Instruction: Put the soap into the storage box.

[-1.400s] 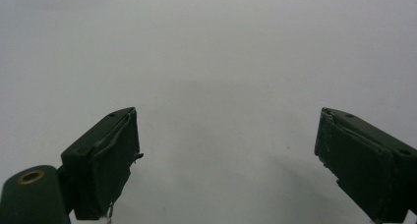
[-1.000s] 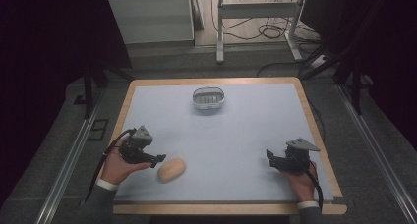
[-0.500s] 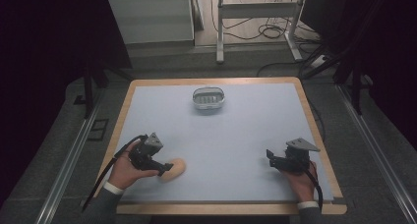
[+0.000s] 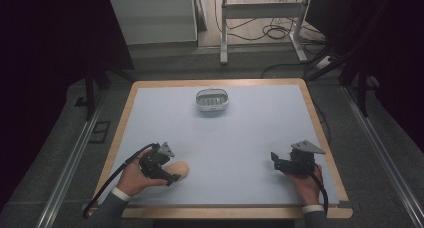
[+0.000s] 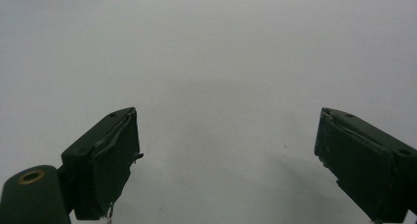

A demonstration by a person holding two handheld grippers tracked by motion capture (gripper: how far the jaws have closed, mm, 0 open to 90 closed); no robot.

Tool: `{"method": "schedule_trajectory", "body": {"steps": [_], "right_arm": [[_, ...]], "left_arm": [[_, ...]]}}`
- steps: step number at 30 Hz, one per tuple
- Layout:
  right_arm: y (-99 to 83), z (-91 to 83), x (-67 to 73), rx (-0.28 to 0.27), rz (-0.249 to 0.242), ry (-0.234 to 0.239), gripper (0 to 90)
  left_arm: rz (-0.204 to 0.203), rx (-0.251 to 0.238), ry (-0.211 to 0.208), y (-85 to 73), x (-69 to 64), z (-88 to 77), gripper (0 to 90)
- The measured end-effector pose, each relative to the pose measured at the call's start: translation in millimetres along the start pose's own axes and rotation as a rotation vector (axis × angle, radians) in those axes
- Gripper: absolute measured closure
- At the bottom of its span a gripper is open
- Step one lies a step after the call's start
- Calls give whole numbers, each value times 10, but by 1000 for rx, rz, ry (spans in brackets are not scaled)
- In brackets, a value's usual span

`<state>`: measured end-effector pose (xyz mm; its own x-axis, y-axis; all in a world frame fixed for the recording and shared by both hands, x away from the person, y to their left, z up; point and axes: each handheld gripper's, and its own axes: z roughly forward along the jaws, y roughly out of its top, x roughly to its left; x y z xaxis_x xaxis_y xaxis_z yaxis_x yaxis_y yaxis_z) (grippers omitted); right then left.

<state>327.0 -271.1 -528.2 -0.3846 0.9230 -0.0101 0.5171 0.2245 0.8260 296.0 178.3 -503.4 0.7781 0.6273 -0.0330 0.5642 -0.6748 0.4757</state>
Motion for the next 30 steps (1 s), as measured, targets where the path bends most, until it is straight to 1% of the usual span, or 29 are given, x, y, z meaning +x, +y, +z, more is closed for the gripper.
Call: {"method": "schedule_trajectory", "body": {"steps": [9, 12, 20, 25, 30], "right_arm": [[1, 0, -1, 3, 1, 1, 97], [1, 1, -1, 4, 1, 1, 97], [1, 1, -2, 3, 5, -2, 97], [2, 1, -1, 4, 4, -3, 97], [1, 1, -5, 3, 8, -2, 97]], "left_arm": [[11, 43, -10, 15, -32, 101, 243], [12, 56, -5, 21, -34, 132, 262], [12, 60, -12, 19, -38, 166, 311], [13, 58, -8, 16, -40, 164, 325], [14, 57, 6, 18, -18, 154, 327]]}}
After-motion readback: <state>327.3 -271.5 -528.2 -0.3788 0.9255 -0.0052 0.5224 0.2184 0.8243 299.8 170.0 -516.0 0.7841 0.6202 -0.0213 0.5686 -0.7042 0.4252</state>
